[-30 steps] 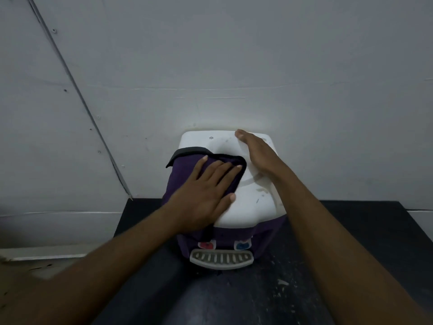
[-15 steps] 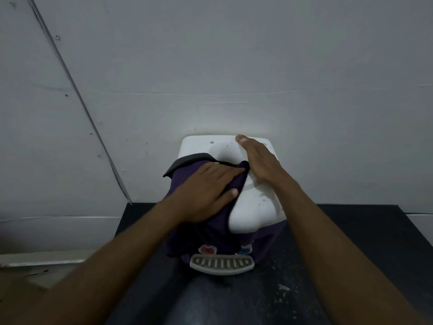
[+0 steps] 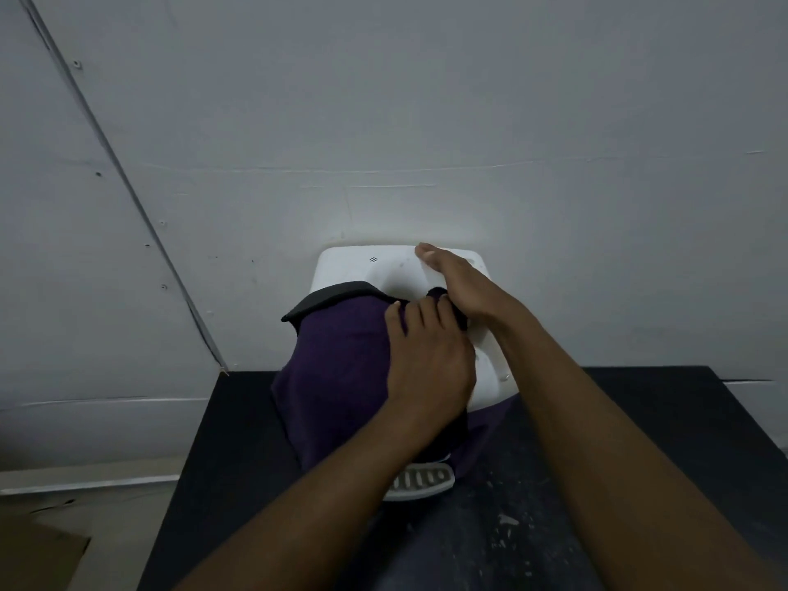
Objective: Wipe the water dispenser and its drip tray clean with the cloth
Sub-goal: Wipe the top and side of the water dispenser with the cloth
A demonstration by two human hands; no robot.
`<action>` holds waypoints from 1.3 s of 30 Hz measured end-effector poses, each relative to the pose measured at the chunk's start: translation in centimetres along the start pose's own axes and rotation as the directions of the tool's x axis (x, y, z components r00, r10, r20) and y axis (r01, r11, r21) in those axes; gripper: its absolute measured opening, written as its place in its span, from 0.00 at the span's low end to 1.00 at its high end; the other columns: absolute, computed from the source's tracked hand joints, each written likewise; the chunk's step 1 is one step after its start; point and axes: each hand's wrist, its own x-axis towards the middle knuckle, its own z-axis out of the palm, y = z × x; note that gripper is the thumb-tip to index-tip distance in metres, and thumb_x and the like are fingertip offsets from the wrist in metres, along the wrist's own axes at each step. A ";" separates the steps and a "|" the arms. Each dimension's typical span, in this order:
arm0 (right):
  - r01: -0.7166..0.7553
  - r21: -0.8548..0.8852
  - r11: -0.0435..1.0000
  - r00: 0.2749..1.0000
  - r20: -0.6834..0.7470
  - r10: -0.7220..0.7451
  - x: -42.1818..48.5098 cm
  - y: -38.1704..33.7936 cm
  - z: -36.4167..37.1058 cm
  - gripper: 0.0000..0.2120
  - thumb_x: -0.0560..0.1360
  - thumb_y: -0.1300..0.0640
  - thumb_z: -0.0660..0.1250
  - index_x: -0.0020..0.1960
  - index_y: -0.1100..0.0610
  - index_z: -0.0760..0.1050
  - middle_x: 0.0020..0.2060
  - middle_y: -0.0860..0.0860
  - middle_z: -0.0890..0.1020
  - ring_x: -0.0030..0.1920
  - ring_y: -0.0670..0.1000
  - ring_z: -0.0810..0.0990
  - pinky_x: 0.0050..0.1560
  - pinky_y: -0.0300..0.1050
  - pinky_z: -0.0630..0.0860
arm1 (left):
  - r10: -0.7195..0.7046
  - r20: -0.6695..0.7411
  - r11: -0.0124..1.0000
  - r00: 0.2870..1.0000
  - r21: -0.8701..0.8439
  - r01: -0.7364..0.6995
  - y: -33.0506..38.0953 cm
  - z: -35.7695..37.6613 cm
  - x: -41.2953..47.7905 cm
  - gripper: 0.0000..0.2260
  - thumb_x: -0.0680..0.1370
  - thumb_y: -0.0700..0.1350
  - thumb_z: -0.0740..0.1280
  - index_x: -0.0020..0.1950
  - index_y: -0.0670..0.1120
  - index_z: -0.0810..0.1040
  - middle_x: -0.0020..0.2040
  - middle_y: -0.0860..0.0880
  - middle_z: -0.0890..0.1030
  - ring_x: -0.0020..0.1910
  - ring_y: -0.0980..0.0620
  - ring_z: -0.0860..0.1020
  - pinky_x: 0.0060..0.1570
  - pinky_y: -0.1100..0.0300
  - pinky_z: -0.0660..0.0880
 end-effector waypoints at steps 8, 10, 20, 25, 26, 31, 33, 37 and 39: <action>0.060 -0.107 0.992 0.995 0.090 -0.051 0.2 0.6 -1.0 0.23 0.88 0.48 0.50 0.81 0.51 0.63 0.81 0.43 0.63 0.80 0.43 0.59 0.81 0.44 0.53 | 0.476 0.050 0.874 0.878 -0.140 -0.466 -8.0 -0.8 -0.1 0.27 0.86 0.56 0.49 0.83 0.47 0.51 0.82 0.48 0.57 0.78 0.50 0.56 0.79 0.54 0.47; 0.052 -0.083 0.995 0.993 0.109 -0.043 0.3 0.5 -1.1 0.23 0.88 0.49 0.49 0.81 0.52 0.62 0.80 0.43 0.63 0.79 0.42 0.60 0.81 0.43 0.54 | 0.524 0.076 0.851 0.848 -0.100 -0.516 -9.1 -0.8 -0.2 0.28 0.86 0.57 0.47 0.84 0.49 0.46 0.83 0.49 0.51 0.80 0.51 0.50 0.78 0.57 0.38; -0.021 -0.007 1.000 0.990 0.142 0.021 -0.1 0.1 -1.6 0.27 0.85 0.41 0.48 0.81 0.47 0.64 0.79 0.40 0.66 0.77 0.39 0.60 0.70 0.38 0.53 | 0.486 0.053 0.874 0.872 -0.020 -0.486 -3.2 0.1 -0.5 0.29 0.85 0.58 0.42 0.83 0.45 0.46 0.84 0.46 0.47 0.82 0.49 0.41 0.79 0.47 0.38; 0.003 -0.015 1.000 0.989 0.148 0.000 -0.2 0.2 -1.4 0.27 0.87 0.42 0.46 0.81 0.49 0.62 0.78 0.40 0.66 0.68 0.31 0.62 0.71 0.32 0.55 | 0.704 0.099 0.705 0.703 0.016 -0.709 -7.9 -0.5 -1.1 0.27 0.87 0.57 0.44 0.84 0.48 0.48 0.83 0.52 0.50 0.82 0.54 0.41 0.79 0.50 0.38; -0.001 0.001 1.000 0.989 0.145 0.001 -0.2 0.2 -1.4 0.27 0.86 0.41 0.47 0.81 0.49 0.62 0.78 0.40 0.66 0.70 0.32 0.63 0.74 0.36 0.55 | 0.733 0.111 0.675 0.672 0.003 -0.737 -9.1 -0.7 -1.3 0.26 0.87 0.56 0.45 0.84 0.49 0.48 0.83 0.53 0.50 0.82 0.55 0.42 0.79 0.51 0.38; -0.013 0.034 0.999 0.990 0.142 0.008 0.2 0.2 -1.5 0.27 0.86 0.40 0.46 0.81 0.48 0.62 0.70 0.31 0.67 0.72 0.34 0.59 0.74 0.38 0.51 | 0.760 0.129 0.644 0.637 -0.017 -0.765 -11.5 -1.2 -1.5 0.26 0.87 0.56 0.46 0.84 0.49 0.46 0.83 0.54 0.49 0.82 0.57 0.43 0.79 0.53 0.39; -0.011 0.038 0.999 0.990 0.138 0.005 0.3 0.3 -1.5 0.27 0.86 0.40 0.47 0.81 0.47 0.64 0.70 0.30 0.68 0.73 0.35 0.59 0.75 0.39 0.52 | 0.747 0.129 0.659 0.652 -0.011 -0.752 -10.4 -1.1 -1.4 0.26 0.87 0.56 0.46 0.84 0.49 0.47 0.83 0.54 0.49 0.81 0.58 0.42 0.79 0.54 0.38; 0.064 -0.133 0.989 0.984 0.172 -0.041 0.4 0.6 -1.7 0.24 0.87 0.53 0.55 0.82 0.54 0.60 0.81 0.45 0.60 0.80 0.43 0.57 0.78 0.38 0.52 | 0.711 0.110 0.698 0.694 0.006 -0.716 -7.2 -0.8 -1.3 0.26 0.87 0.57 0.44 0.83 0.49 0.47 0.83 0.52 0.50 0.82 0.56 0.43 0.78 0.55 0.34; 0.146 -0.306 0.941 0.974 0.210 -0.082 0.2 0.9 -2.0 0.26 0.86 0.63 0.55 0.83 0.56 0.57 0.83 0.48 0.56 0.82 0.45 0.52 0.80 0.38 0.47 | 0.703 0.098 0.706 0.705 0.020 -0.707 -6.5 -0.7 -1.2 0.26 0.87 0.57 0.45 0.83 0.49 0.48 0.83 0.52 0.51 0.82 0.55 0.44 0.78 0.55 0.34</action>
